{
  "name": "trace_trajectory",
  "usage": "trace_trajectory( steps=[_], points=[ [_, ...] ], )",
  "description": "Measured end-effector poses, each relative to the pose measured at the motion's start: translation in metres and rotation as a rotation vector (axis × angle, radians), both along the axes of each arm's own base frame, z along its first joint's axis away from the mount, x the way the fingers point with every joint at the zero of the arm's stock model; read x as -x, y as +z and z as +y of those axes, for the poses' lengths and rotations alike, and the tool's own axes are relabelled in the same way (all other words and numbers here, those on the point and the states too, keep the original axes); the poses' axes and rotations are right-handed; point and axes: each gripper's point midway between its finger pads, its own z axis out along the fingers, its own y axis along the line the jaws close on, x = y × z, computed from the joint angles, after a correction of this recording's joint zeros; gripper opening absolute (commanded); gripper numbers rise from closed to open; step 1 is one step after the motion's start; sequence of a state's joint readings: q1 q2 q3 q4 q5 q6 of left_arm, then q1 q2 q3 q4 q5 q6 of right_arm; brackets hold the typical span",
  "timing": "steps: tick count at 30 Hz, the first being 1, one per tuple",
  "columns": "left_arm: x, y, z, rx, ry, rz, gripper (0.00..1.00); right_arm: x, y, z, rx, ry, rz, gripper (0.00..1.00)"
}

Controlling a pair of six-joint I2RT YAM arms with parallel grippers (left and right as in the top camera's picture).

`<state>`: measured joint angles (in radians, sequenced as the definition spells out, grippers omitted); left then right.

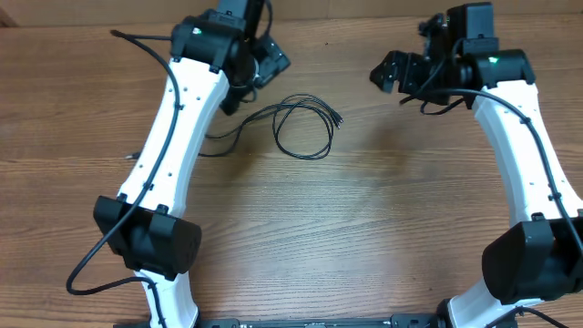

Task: Untangle cables
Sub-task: 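Bring the right gripper back over the cable and reach toward it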

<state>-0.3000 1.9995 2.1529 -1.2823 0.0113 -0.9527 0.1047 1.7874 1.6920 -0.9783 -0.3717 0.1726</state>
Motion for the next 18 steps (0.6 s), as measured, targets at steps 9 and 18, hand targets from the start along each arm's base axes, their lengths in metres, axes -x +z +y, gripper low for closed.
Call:
trace_trajectory(
  steps=[9,18],
  points=[
    [0.039,0.069,0.129,-0.081,0.219,-0.079,0.99,0.039,-0.063,0.123,0.085,0.459,-0.048,0.64],
    [0.079,0.08,0.187,-0.074,0.374,-0.016,1.0,0.071,-0.14,0.185,0.304,0.758,-0.107,0.53]
  ],
)
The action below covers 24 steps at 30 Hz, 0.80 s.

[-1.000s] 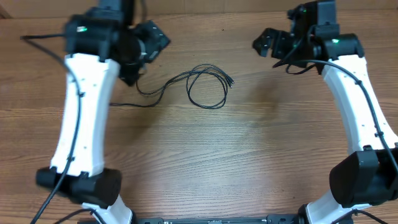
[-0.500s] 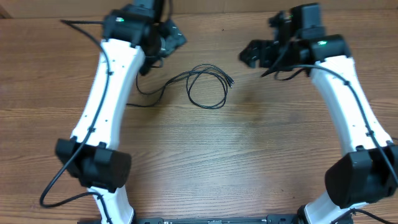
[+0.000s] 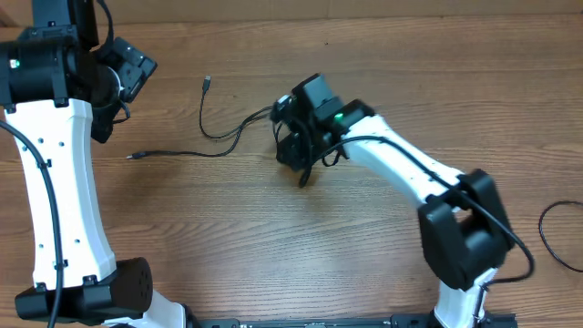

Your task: Untangle cables

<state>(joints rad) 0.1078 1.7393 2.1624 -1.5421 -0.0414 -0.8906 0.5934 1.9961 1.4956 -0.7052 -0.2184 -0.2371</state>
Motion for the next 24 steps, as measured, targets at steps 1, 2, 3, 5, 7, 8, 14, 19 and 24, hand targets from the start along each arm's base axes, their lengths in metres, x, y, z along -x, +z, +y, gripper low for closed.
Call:
trace_trajectory(
  steps=[1,2,3,5,7,8,14,19,24],
  points=[
    [0.0,0.0,0.001,0.0,0.003,0.0,1.0,-0.003,-0.007,0.002,0.023,0.003,-0.021,0.51],
    [0.0,0.0,0.001,0.001,0.004,0.0,1.0,-0.008,-0.016,0.002,0.053,0.008,-0.044,0.48],
    [0.0,0.0,0.001,0.003,0.003,-0.001,0.99,-0.011,-0.022,0.003,0.069,0.01,-0.06,0.45],
    [0.0,0.0,0.001,0.004,0.002,0.002,1.0,-0.018,-0.037,-0.001,0.118,0.02,-0.085,0.42],
    [0.001,0.0,0.001,0.004,0.002,0.004,1.0,-0.019,-0.045,-0.005,0.143,0.018,-0.088,0.42],
    [0.001,0.0,0.001,0.004,0.002,0.004,1.0,-0.02,-0.046,-0.006,0.15,0.018,-0.092,0.42],
    [0.001,-0.001,0.001,0.004,0.002,0.004,1.0,-0.025,-0.045,-0.002,0.134,0.024,-0.118,0.4],
    [0.001,0.0,0.002,-0.001,0.004,0.004,1.0,-0.021,-0.059,-0.002,0.139,0.036,-0.085,0.29],
    [0.001,0.0,0.002,-0.001,0.004,0.004,0.99,-0.022,-0.064,0.001,0.132,0.042,-0.083,0.04]
  ],
)
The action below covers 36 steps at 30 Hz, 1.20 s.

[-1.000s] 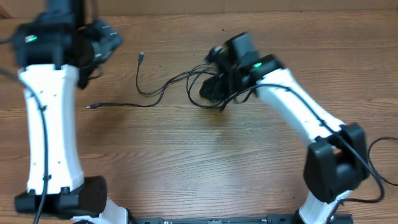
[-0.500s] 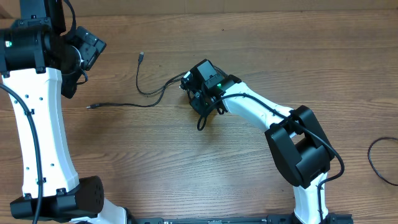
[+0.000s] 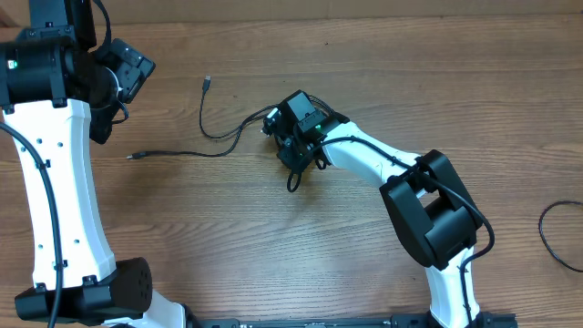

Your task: Untangle cables

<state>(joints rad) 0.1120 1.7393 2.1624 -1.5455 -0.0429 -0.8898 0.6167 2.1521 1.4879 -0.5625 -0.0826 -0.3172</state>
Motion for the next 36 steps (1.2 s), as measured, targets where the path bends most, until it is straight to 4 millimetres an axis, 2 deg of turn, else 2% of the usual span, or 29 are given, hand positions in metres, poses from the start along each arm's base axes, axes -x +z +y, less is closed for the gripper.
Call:
trace_trajectory(
  steps=[5,8,9,13,16,18,19,21,22,24,26,28,31,36],
  points=[
    [0.002,0.0,0.003,-0.017,0.009,0.008,0.99,0.005,0.001,-0.004,0.023,-0.003,0.033,0.04],
    [0.003,-0.001,0.004,-0.021,0.011,0.014,1.0,0.005,0.017,-0.004,0.039,-0.003,0.054,0.04],
    [0.003,-0.001,0.004,-0.022,0.011,0.014,1.0,0.002,0.028,-0.001,0.034,-0.006,0.05,0.04],
    [0.003,-0.001,0.005,-0.025,0.013,0.015,1.0,-0.01,0.099,0.002,-0.035,-0.076,0.001,0.04],
    [0.004,-0.001,0.004,-0.023,0.012,0.018,1.0,-0.017,0.158,-0.012,-0.112,-0.173,-0.048,0.04],
    [0.005,-0.002,0.003,-0.017,0.009,0.021,1.0,-0.024,0.202,-0.032,-0.185,-0.251,-0.096,0.04],
    [0.005,-0.002,0.003,-0.017,0.008,0.021,1.0,-0.031,0.238,-0.051,-0.254,-0.318,-0.141,0.04],
    [0.004,-0.002,0.002,-0.014,0.007,0.021,1.0,-0.037,0.287,-0.075,-0.366,-0.379,-0.203,0.04],
    [0.004,-0.002,0.002,-0.013,0.007,0.021,1.0,-0.038,0.298,-0.08,-0.391,-0.39,-0.216,0.04],
    [0.004,-0.002,0.0,-0.006,0.001,0.02,0.99,-0.04,0.341,-0.097,-0.507,-0.407,-0.274,0.04],
    [0.004,-0.002,-0.005,0.005,-0.012,0.019,1.0,-0.034,0.37,-0.111,-0.566,-0.418,-0.312,0.04],
    [0.003,-0.002,-0.007,0.008,-0.019,0.018,1.0,-0.025,0.374,-0.116,-0.573,-0.421,-0.291,0.04],
    [0.003,-0.002,-0.014,0.022,-0.037,0.017,0.99,-0.012,0.352,-0.118,-0.532,-0.443,-0.188,0.18],
    [0.002,-0.006,-0.035,0.038,-0.093,0.029,0.99,-0.019,0.313,-0.118,-0.464,-0.487,-0.087,0.33]
  ],
)
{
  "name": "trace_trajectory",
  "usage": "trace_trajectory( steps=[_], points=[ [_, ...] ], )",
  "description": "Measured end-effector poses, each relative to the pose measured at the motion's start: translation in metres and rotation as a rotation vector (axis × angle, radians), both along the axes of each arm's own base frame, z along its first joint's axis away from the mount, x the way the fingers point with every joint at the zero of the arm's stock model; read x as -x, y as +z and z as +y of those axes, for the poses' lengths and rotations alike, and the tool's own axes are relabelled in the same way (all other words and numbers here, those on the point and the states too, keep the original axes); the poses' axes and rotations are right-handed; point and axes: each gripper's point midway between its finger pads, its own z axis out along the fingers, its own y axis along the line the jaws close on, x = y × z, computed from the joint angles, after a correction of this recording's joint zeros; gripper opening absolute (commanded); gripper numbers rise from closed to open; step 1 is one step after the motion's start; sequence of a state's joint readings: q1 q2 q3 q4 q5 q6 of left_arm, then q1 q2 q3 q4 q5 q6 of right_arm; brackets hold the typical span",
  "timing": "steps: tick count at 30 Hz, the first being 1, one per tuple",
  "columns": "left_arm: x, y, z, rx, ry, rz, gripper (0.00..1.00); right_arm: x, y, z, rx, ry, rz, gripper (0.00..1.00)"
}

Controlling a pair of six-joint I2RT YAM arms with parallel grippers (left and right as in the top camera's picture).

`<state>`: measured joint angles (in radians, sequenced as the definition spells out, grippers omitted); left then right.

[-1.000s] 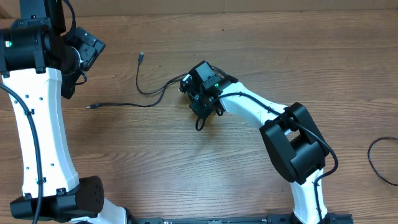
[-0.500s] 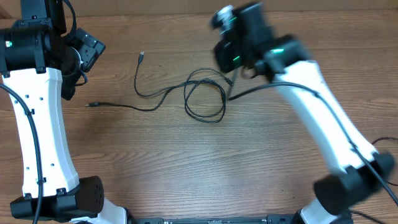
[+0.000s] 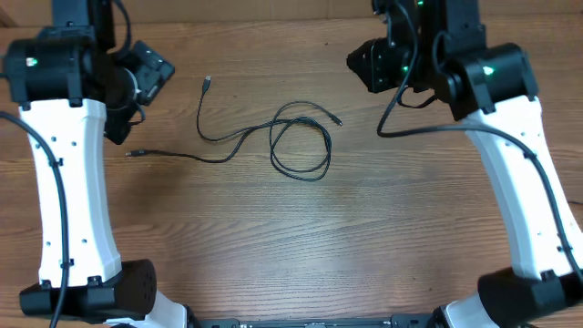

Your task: Untangle cables

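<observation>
Thin black cables [image 3: 301,148] lie on the wooden table [image 3: 291,246] in the overhead view. They form one loop in the middle, with one plug end at the far left [image 3: 208,82], one at the left [image 3: 132,153] and one to the right of the loop [image 3: 338,119]. My left gripper [image 3: 151,76] hangs over the far left, well apart from the cables. High at the far right is my right gripper [image 3: 363,64], also apart from them. Neither holds any cable; how their jaws stand is not discernible.
The white left arm [image 3: 73,182] runs down the table's left side and the white right arm [image 3: 524,182] down its right side. A black wire of the right arm's own [image 3: 410,129] droops near the loop's right end.
My right gripper was down on the cable loop in the middle; now it is up at the far right, off the cables. The loop lies flat and round. My left gripper has shifted slightly right.
At first both grippers were over the far side, the left arm across the cables' left part. Then the left arm stood at the far left and my right gripper was down on the loop, and stayed there. Now it is off, and the loop lies spread.
</observation>
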<state>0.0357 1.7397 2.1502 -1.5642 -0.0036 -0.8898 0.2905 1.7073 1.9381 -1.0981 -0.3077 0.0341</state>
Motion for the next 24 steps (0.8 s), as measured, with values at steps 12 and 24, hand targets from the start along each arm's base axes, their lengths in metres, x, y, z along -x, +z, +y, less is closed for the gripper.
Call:
trace_trajectory(
  steps=[12,24],
  points=[
    [0.0,-0.005,-0.005,-0.027,-0.015,0.015,0.99,-0.048,-0.167,0.09,0.002,0.155,0.252,0.59],
    [0.0,-0.004,0.008,-0.101,0.006,0.017,1.0,-0.004,-0.255,0.189,0.166,0.626,0.12,0.6]
  ],
)
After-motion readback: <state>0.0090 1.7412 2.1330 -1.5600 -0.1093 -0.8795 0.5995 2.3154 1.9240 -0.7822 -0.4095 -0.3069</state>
